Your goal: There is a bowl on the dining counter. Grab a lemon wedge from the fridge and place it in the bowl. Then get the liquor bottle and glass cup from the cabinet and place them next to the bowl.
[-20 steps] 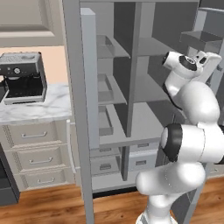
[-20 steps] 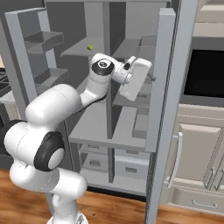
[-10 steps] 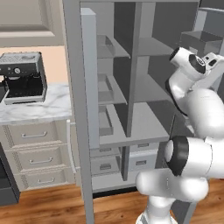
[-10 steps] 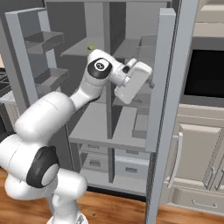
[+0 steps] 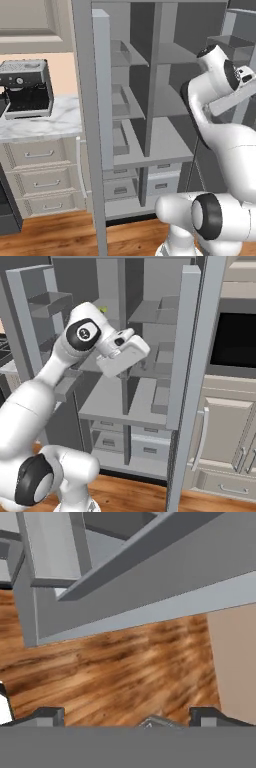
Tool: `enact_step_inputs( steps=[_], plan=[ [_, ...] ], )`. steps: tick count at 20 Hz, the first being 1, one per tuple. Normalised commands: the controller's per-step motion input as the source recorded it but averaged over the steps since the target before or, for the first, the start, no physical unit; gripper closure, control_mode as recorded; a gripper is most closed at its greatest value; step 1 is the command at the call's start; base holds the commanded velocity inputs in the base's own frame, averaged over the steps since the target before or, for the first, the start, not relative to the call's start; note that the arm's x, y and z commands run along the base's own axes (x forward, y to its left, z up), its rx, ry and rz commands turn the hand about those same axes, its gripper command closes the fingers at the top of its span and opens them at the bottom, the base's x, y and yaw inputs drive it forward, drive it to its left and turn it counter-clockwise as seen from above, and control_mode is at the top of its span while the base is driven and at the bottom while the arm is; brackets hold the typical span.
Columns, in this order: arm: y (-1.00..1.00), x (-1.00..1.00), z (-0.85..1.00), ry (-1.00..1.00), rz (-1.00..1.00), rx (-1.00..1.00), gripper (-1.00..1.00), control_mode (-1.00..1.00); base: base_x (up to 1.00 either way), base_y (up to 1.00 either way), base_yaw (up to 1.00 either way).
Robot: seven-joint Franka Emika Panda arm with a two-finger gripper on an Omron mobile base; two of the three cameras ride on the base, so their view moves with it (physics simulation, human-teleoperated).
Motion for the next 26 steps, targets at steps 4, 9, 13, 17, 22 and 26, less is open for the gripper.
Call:
enact_step_inputs(
  steps=[4, 9, 13, 17, 22, 26],
  plan=[
    [1.00, -0.15, -0.12, -0.07, 0.11, 0.26, -1.00, -1.00, 0.00, 0.00, 0.00],
    [0.84, 0.07, -0.24, -0.13, 0.19, 0.30, -1.00, -1.00, 0.00, 0.00, 0.00],
    [0.41, 0.27, -0.28, -0.33, 0.27, 0.35, -1.00, -1.00, 0.00, 0.00, 0.00],
    [0.03, 0.14, -0.17, -0.32, 0.23, 0.37, -1.00, -1.00, 0.00, 0.00, 0.00],
    [0.06, 0.13, -0.14, -0.25, 0.15, 0.29, -1.00, -1.00, 0.00, 0.00, 0.00],
    [0.04, 0.08, -0.10, -0.21, 0.08, 0.17, -1.00, -1.00, 0.00, 0.00, 0.00]
  ],
)
